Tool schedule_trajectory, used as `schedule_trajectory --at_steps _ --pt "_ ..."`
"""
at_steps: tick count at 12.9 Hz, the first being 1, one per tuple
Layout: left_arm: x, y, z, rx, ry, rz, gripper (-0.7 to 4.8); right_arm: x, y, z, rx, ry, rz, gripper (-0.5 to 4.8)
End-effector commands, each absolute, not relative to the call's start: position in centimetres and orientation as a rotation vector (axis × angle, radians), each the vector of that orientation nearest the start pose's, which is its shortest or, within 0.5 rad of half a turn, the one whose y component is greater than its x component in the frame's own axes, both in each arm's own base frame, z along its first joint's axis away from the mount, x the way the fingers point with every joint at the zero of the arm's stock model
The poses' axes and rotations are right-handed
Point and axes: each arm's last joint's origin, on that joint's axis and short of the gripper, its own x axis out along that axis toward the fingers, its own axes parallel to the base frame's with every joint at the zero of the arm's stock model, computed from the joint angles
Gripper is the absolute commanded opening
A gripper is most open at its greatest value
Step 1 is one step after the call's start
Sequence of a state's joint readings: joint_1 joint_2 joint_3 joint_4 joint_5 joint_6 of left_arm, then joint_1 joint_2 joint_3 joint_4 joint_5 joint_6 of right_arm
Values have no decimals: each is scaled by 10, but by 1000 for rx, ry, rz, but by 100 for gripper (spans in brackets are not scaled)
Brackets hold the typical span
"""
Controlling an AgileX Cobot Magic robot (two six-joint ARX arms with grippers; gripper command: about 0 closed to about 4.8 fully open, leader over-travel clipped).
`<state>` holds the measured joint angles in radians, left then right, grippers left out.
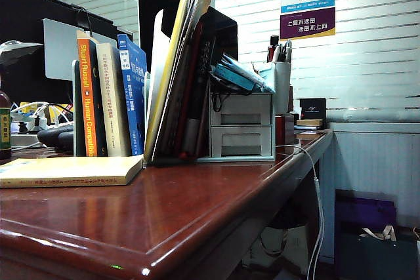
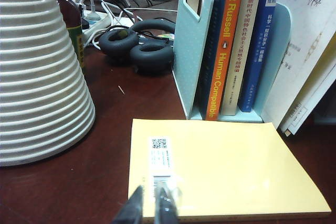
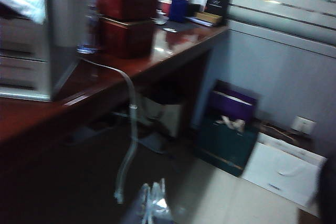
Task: Pick up the blue book and put it on the bookshelf.
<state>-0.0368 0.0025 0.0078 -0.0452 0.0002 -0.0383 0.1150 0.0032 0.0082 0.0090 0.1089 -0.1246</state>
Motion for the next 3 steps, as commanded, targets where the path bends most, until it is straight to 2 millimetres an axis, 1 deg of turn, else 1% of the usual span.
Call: schedule_trajectory --at_steps 1,3 --pt "97 -4 162 -37 36 -41 35 97 7 168 -125 -28 -12 0" --pt "97 -4 162 -37 36 -41 35 97 7 168 -124 -28 -9 0"
